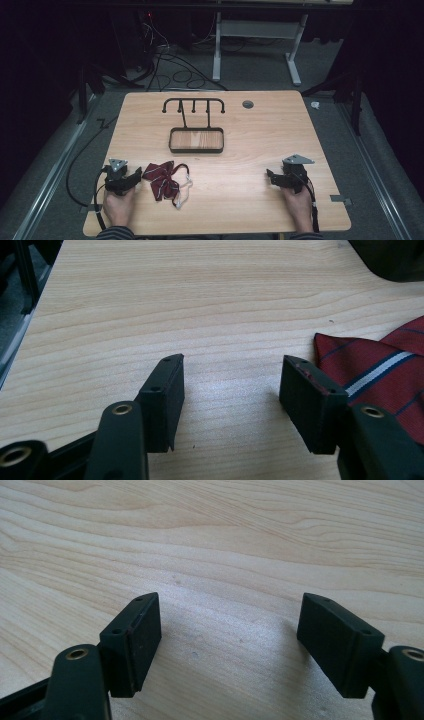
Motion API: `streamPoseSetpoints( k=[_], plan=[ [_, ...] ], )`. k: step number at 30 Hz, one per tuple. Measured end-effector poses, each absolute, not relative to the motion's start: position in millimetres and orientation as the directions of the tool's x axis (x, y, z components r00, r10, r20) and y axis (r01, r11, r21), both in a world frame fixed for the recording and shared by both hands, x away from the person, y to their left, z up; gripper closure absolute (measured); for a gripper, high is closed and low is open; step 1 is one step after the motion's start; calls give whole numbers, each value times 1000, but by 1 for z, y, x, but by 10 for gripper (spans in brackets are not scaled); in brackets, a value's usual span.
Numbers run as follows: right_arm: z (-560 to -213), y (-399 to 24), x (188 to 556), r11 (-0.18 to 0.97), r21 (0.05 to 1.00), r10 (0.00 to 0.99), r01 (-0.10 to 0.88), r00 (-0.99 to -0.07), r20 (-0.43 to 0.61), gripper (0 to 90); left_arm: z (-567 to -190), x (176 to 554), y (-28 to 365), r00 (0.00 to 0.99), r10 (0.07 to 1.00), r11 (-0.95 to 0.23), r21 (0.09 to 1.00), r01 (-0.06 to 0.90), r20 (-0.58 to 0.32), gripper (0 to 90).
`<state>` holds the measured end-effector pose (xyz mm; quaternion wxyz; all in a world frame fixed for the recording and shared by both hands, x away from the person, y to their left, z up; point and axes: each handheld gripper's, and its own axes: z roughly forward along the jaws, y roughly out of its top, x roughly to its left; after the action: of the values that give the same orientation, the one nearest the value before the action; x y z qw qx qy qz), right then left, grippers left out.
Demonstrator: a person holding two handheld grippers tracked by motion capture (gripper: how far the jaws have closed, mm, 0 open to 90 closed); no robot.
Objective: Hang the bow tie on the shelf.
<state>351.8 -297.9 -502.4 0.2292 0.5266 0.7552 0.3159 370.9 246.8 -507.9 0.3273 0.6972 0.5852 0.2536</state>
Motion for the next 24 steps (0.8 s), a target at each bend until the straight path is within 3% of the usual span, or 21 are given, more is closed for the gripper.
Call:
streamPoseSetpoints(
  k=[24],
  plan=[
    [-502,-298,352,247,717,940,652,-341,-14,268,-497,364,251,188,981,-82,766,638,-51,461]
  ],
)
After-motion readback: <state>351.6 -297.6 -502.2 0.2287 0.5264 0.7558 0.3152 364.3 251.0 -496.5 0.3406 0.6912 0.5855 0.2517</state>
